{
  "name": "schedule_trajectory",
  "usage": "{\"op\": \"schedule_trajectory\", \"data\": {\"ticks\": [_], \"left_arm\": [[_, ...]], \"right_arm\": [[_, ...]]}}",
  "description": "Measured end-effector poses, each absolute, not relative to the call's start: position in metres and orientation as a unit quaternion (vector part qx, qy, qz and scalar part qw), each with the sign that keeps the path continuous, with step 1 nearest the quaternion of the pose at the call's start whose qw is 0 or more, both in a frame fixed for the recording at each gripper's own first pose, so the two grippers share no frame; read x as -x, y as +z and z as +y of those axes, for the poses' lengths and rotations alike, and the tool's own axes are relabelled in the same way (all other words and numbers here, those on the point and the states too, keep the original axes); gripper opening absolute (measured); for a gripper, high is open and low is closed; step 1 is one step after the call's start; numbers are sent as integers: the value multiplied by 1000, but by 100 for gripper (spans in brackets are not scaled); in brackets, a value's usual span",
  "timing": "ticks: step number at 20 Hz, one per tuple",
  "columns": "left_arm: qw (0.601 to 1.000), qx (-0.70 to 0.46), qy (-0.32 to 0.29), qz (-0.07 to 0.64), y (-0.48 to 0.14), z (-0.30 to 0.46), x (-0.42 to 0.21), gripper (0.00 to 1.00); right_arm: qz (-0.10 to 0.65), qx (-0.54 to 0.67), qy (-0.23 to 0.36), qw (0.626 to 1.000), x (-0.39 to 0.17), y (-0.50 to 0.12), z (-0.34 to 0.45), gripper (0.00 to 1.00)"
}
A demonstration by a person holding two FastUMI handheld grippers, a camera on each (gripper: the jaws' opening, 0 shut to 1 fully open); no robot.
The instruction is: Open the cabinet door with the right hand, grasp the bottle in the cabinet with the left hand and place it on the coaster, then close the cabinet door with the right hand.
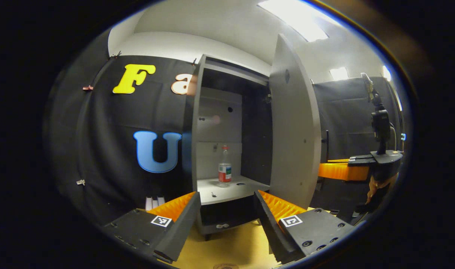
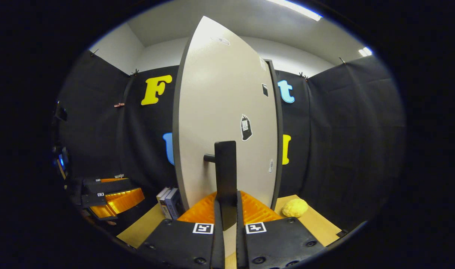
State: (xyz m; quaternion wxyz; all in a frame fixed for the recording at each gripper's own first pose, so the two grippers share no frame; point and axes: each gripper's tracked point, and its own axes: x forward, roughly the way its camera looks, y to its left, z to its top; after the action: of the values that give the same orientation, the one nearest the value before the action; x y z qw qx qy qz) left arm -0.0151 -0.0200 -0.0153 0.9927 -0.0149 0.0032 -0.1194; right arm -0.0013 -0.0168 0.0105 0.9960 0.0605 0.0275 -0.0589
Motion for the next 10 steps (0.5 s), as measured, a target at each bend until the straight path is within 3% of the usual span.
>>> {"op": "schedule_trajectory", "data": {"ticks": [4, 10], "left_arm": [[989, 17, -146, 6, -16, -56, -11, 90], [988, 23, -152, 11, -21, -100, -64, 90]], "right_arm": [[29, -54, -98, 993, 13, 11, -56, 13], [12, -62, -107, 992, 26, 24, -104, 11]]}}
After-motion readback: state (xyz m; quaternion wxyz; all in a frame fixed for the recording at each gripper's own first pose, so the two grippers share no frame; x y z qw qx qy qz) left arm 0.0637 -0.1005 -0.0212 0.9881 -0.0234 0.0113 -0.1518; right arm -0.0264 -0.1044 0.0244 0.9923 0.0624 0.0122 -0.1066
